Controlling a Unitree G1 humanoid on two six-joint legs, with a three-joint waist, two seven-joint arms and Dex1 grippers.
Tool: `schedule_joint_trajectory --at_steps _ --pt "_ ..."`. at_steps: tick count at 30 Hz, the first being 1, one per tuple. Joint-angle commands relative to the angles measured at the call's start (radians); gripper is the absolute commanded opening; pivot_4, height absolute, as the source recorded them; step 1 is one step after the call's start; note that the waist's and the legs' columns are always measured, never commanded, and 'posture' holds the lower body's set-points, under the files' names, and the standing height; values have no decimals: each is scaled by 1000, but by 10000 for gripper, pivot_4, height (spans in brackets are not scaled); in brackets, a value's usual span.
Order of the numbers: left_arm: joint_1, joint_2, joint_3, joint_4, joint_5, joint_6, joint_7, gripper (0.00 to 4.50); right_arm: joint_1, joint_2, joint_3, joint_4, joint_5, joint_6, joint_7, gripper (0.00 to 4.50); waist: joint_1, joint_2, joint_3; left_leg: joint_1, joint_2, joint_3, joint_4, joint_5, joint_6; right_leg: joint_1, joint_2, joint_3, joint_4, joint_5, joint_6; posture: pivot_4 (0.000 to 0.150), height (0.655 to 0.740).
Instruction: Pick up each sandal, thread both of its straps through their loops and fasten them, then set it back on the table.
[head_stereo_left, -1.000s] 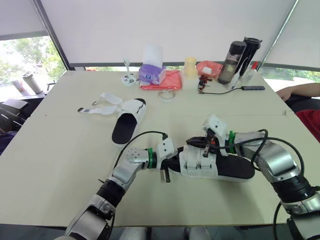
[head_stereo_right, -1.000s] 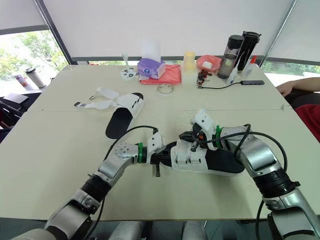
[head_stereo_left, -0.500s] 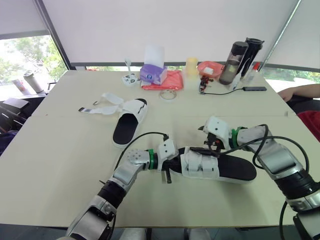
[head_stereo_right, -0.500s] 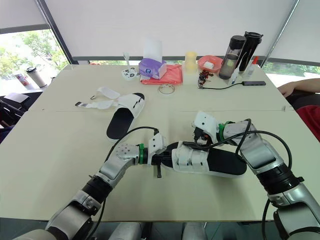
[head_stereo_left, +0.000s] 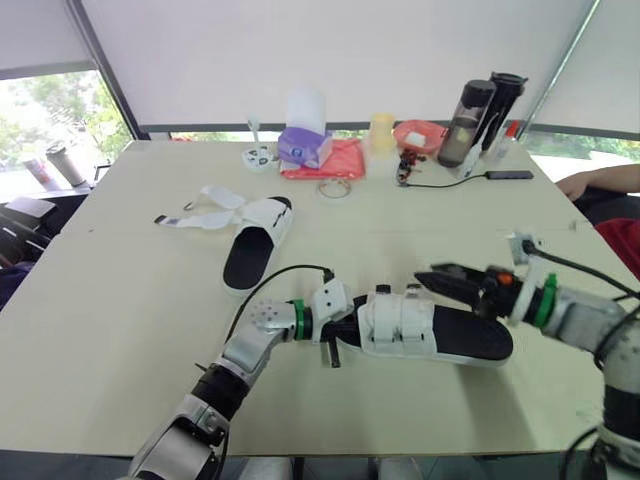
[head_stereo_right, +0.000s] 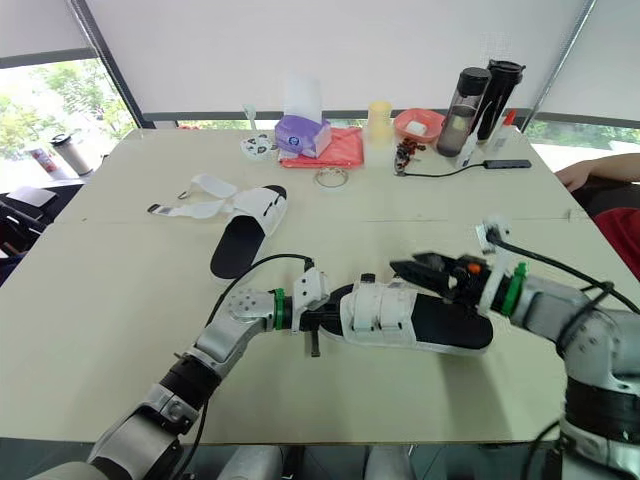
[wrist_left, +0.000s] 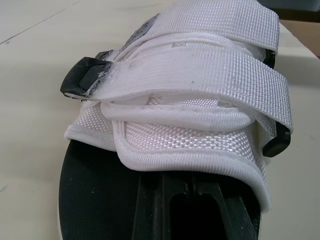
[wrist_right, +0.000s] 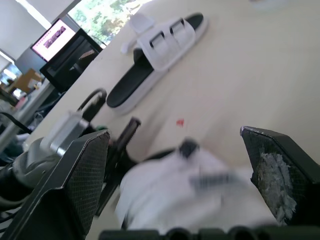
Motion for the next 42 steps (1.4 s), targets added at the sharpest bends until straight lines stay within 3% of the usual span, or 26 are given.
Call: schedule_joint_trajectory --at_steps 1,9,23,29,42 --pt "50 39 3 87 43 52 10 0 65 -60 -32 -56 58 57 1 44647 0 -1 1 -1 0 0 0 0 0 0 0 0 0 0 0 1500 7400" --pt "60 57 22 47 32 57 -4 0 156 -79 1 -68 77 27 15 44647 0 1 2 -2 3 3 0 0 0 -10 0 -1 0 1 -2 1500 7400" --pt "84 98 18 -12 54 43 23 0 71 33 91 4 124 24 -49 44647 -1 0 3 -2 3 3 0 1 1 -14 2 -1 3 3 -4 1500 7400" --pt "151 183 52 -163 31 76 29 0 56 40 110 10 140 25 -60 44647 -22 -2 5 -2 4 2 -2 2 3 -15 4 0 5 3 -4 1500 7400" --pt "287 404 201 -572 -196 321 -69 0 12 89 155 48 190 31 -85 44647 -24 4 25 -4 3 1 -5 2 3 -20 4 2 5 3 -4 1500 7400"
